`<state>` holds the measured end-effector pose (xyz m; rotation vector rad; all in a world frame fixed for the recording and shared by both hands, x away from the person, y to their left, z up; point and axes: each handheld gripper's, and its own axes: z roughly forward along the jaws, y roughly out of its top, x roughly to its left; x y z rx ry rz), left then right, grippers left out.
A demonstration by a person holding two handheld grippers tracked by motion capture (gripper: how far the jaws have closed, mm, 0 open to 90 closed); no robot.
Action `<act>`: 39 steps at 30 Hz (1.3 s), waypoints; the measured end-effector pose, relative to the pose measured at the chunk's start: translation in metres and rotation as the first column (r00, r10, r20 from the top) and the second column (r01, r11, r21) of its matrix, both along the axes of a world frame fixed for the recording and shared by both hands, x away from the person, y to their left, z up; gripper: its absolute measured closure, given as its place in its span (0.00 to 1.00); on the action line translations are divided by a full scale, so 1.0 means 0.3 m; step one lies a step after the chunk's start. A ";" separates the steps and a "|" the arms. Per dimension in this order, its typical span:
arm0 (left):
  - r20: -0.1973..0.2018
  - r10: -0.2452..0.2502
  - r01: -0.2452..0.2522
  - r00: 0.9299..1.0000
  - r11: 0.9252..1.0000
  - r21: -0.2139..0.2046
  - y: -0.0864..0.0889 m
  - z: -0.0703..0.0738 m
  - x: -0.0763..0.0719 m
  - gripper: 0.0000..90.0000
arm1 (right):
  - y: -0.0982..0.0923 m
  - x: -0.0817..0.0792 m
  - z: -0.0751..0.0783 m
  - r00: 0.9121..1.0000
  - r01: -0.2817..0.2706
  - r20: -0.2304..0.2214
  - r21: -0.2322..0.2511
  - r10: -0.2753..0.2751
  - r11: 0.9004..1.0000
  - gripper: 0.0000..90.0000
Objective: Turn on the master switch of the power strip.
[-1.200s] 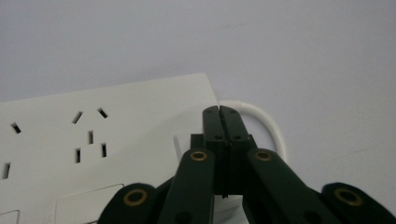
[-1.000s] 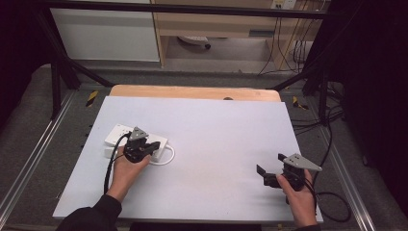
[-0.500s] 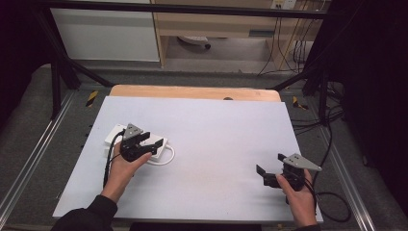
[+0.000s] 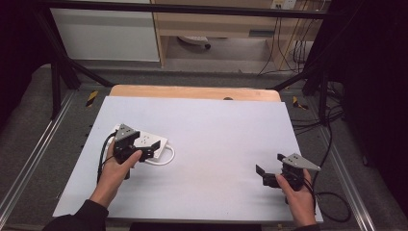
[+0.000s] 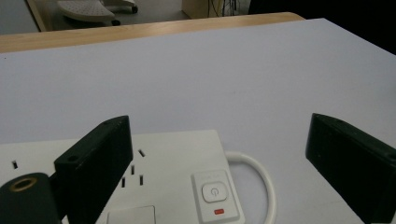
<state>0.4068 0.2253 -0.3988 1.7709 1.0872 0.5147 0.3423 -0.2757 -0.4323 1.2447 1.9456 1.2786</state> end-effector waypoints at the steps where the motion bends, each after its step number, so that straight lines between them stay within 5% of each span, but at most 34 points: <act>1: 0.003 -0.001 0.001 1.000 1.000 0.001 0.003 0.004 -0.006 0.08 | 0.000 0.000 0.000 1.000 0.000 0.000 0.000 0.000 1.000 0.03; 22: 0.032 0.020 -0.020 0.999 1.000 -0.006 0.092 0.054 -0.129 0.08 | 0.002 0.000 -0.002 1.000 0.002 -0.002 -0.002 -0.002 1.000 0.03; 39: 0.046 0.057 -0.056 0.997 0.998 -0.029 0.202 0.045 -0.221 0.08 | 0.005 0.000 -0.003 1.000 0.004 -0.002 -0.007 -0.004 1.000 0.03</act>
